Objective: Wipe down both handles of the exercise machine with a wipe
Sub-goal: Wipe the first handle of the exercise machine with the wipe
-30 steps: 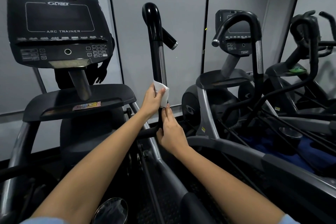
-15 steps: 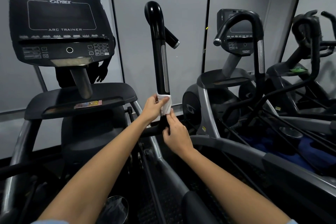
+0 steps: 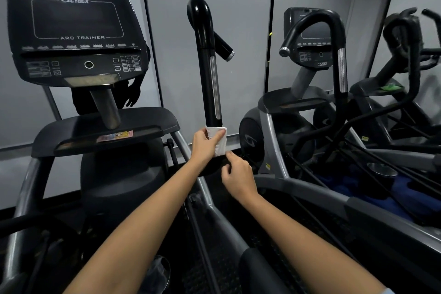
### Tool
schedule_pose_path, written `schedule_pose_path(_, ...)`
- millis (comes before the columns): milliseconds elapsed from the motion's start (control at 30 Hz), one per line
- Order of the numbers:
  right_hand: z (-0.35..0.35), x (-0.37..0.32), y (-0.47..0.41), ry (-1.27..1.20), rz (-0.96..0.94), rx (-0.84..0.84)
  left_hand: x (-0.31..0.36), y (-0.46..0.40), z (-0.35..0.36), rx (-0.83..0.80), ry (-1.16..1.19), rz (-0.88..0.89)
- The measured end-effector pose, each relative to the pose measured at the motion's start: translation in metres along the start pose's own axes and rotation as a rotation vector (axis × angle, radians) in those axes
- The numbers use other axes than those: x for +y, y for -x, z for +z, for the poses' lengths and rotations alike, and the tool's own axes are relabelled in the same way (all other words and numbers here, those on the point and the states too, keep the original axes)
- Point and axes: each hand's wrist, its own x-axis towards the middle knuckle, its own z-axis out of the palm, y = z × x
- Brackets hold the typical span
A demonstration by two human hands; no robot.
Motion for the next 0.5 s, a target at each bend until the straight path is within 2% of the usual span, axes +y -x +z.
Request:
schedule_pose_path(200,0.004,-0.001,0.003,-0.126,0.077,0.150,-0.011,0.010,-0.001,-0.034,-0.117,0.002)
schedule_pose_path(267,0.004,-0.004,0.007,-0.131,-0.012,0.252,-0.009,0.009,-0.003,-0.053,-0.168,-0.035)
schedule_pose_path(433,0.004,-0.016,-0.006,-0.188,-0.104,0.253,0.008,-0.004,-0.003,-0.093,-0.068,-0.310)
schedule_pose_path(500,0.005,-0.026,-0.013,-0.153,-0.141,0.240,0.012,-0.008,-0.010,-0.164,0.001,-0.400)
